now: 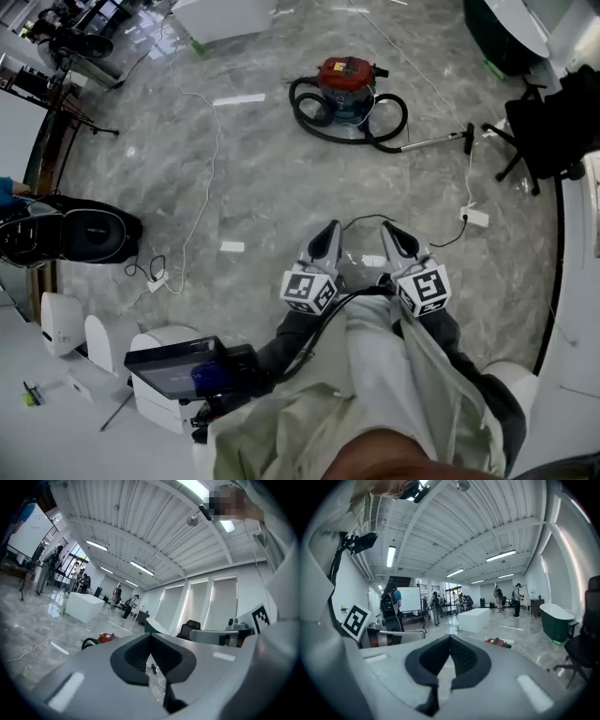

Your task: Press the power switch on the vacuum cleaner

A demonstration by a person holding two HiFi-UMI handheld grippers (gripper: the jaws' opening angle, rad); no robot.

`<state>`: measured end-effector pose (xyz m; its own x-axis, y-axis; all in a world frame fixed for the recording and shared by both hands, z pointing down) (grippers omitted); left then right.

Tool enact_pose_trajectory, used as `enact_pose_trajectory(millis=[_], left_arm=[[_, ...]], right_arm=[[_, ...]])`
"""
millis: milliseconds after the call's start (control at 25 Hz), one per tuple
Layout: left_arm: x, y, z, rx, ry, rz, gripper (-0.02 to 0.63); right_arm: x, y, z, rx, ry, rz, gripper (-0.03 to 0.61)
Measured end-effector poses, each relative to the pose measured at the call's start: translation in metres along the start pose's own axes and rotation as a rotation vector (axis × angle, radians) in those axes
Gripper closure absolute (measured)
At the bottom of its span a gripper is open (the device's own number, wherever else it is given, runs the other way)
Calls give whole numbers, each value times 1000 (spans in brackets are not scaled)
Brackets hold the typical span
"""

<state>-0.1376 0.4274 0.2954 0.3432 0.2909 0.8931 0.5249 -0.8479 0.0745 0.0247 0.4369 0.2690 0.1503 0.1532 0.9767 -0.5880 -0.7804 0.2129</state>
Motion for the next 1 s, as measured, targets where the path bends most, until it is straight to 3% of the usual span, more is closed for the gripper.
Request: enact_pose_trajectory(millis=[200, 360, 1000], left_arm=[[15, 10, 35, 55, 59, 5, 607], [34, 13, 64, 93, 47, -28, 607], [50, 27, 89, 72, 54, -55, 607]], right_arm=[[-2, -25, 19, 31, -19, -1, 578], [14, -52, 30, 43, -12, -51, 578], [23, -75, 39, 8, -5, -71, 578]])
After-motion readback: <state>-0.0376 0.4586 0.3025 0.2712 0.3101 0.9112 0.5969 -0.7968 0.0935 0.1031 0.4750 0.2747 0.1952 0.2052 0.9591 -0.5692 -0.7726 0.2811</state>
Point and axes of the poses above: the fingertips, and each gripper's own axes: y forward along the fingers, z to its right, x out of its underside, the point moved 5 cm from there along -y, backward along the fingers, and after that the axes turned 6 degrees about -y, right-handed, at the moved point
